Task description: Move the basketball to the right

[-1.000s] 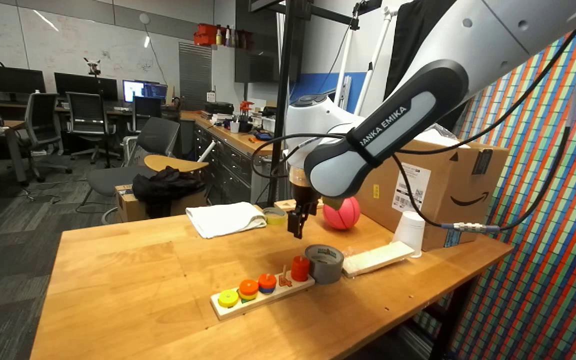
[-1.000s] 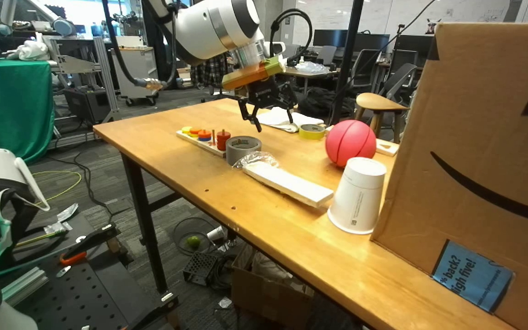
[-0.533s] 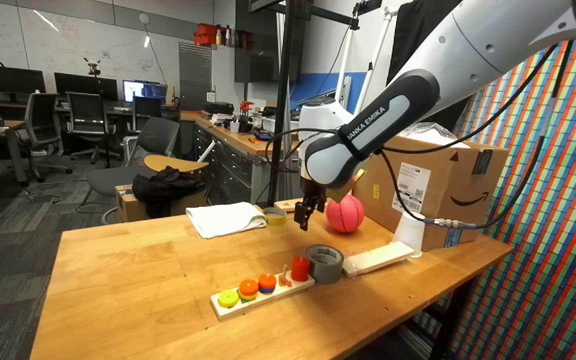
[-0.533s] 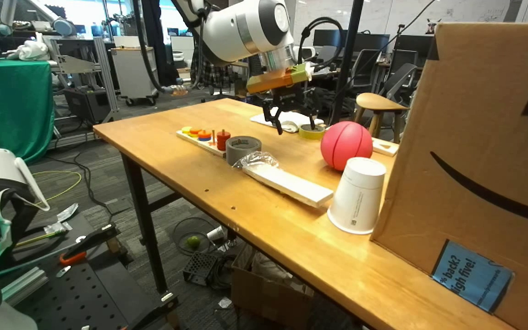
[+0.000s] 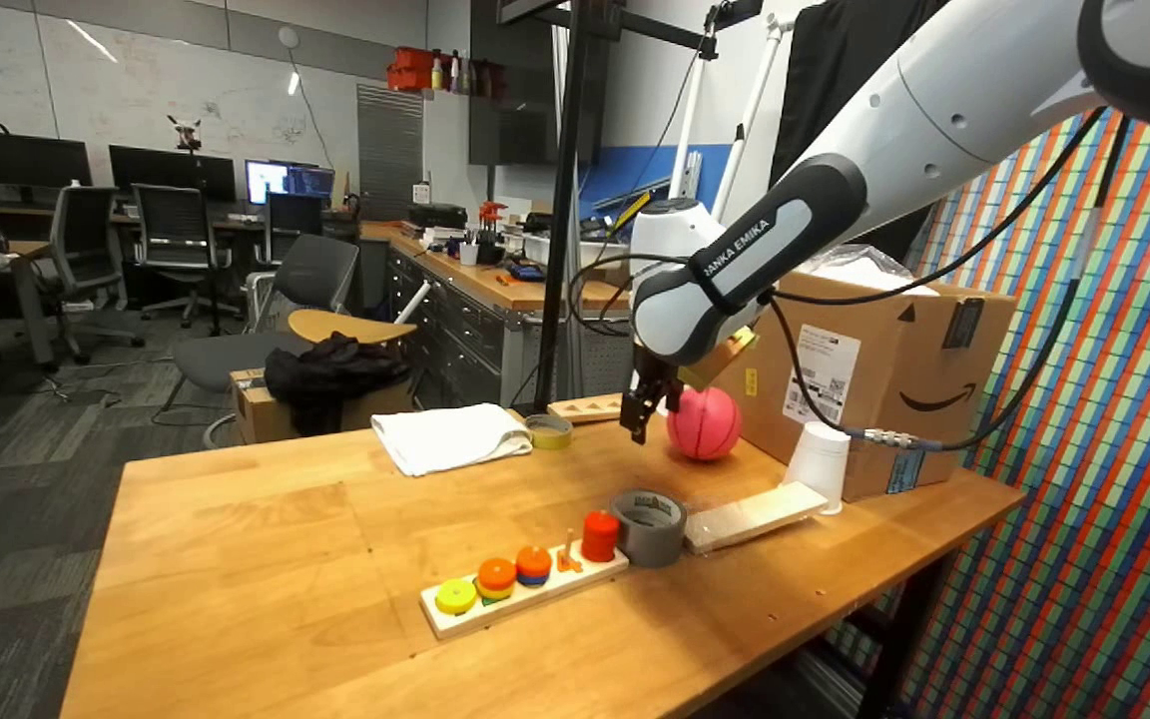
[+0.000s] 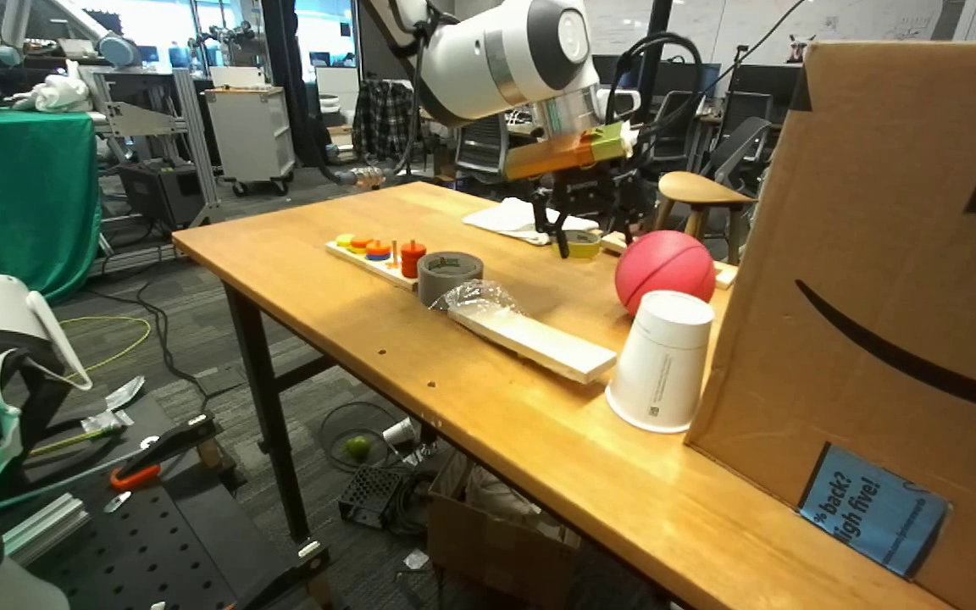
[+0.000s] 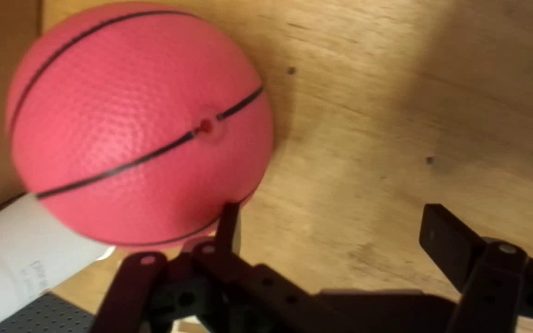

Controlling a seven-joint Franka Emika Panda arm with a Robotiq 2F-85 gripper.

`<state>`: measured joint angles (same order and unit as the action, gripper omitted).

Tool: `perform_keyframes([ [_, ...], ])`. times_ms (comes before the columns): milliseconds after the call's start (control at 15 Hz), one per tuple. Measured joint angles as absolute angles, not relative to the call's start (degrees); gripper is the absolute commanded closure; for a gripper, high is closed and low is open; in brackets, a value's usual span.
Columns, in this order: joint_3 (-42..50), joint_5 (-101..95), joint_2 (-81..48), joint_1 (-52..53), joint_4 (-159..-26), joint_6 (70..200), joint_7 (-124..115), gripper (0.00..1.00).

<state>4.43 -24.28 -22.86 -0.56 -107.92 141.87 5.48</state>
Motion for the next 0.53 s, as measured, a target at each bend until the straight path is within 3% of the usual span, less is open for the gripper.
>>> perform_keyframes([
  [533,10.1,-45.7,-11.9,0.3,-109.1,148.3,-0.9,0.00],
])
